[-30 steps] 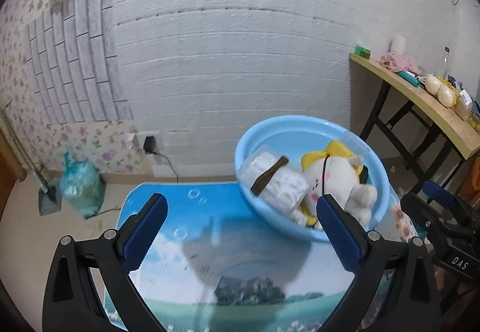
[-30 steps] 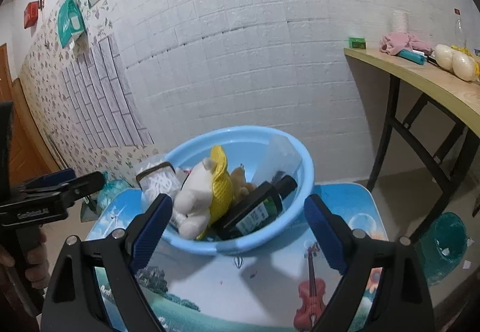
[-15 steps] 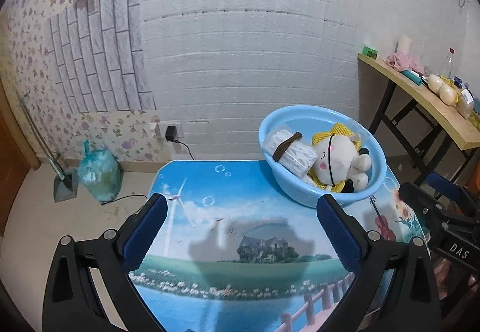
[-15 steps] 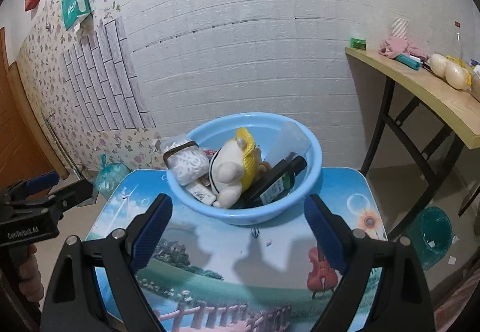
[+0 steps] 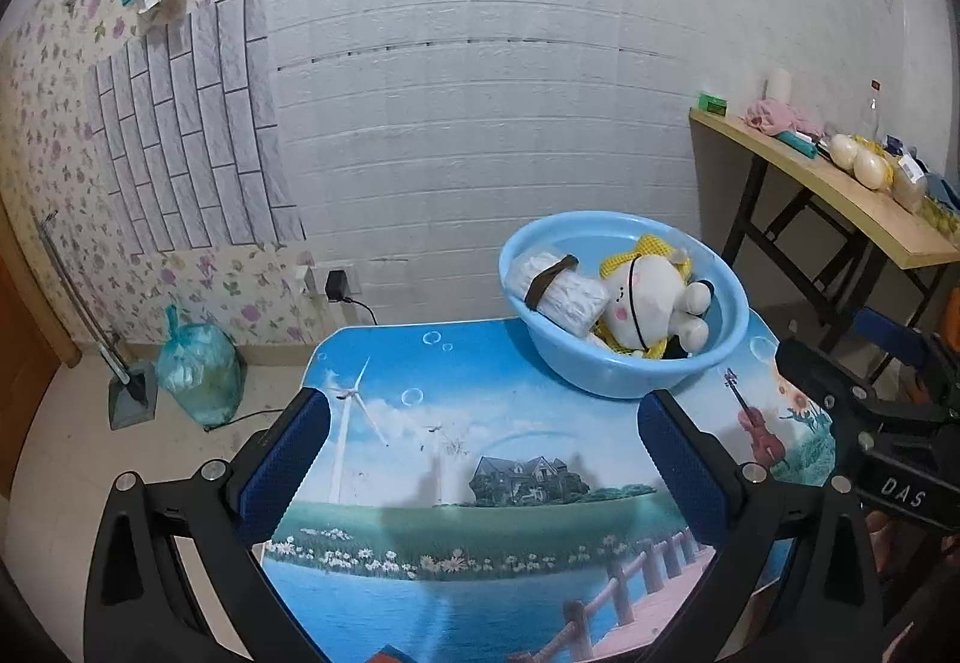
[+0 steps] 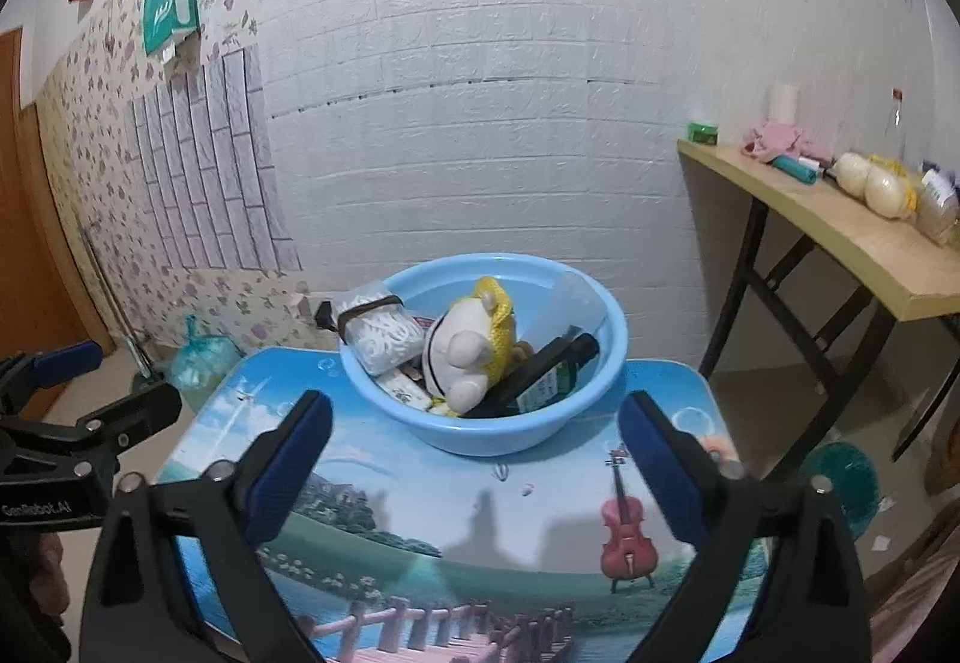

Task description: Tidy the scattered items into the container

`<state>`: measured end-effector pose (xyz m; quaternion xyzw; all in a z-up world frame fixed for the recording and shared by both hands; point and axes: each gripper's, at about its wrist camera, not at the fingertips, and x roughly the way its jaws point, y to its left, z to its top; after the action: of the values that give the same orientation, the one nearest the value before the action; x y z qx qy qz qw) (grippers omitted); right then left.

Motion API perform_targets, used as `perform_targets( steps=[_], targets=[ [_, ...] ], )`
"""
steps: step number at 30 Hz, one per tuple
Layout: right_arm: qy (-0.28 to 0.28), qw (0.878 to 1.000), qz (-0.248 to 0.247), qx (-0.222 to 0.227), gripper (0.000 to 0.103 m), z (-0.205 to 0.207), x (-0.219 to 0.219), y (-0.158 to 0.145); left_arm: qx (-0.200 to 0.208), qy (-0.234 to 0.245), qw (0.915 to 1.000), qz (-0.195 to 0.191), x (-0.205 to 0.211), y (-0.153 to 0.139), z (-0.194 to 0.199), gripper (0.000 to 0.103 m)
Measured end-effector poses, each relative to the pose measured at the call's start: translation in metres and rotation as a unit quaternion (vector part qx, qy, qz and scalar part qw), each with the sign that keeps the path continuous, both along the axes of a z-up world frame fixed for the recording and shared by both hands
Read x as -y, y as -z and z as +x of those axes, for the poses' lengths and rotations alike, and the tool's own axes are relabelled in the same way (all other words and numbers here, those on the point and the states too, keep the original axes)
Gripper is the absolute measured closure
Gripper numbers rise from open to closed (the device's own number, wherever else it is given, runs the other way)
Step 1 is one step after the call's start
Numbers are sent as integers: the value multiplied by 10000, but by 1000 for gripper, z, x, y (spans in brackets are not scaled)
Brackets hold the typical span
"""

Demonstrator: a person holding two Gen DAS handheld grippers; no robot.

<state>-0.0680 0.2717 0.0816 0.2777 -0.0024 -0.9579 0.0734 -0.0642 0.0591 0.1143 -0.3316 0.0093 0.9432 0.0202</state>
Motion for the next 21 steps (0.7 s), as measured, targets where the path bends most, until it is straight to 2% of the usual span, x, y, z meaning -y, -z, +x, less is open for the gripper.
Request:
perform_targets(
  steps=[3,5,9,14,18,21],
  targets=[
    [27,10000,80,-45,0,3,1,-1,-31,-78,9999,-106,0,2,2,0],
    [29,9999,44,97,0,2,1,0,-44,-145,9998,-127,1,3,1,0],
    [-24,9997,20,223,0,2,-2,0,-31,-84,10000,-8,4,4,1,0],
    [-118,9997,-57,219,0,4,-2,-1,-110,-119,9999,-52,3,0,1,0],
    [-123,9996,-39,237,0,4,-1,0,-94,-22,9998,154,4,-2,2,0],
    [-112,9995,-89,277,0,3,-3,0,-79,-7,9999,114,2,-3,3,0]
  ],
)
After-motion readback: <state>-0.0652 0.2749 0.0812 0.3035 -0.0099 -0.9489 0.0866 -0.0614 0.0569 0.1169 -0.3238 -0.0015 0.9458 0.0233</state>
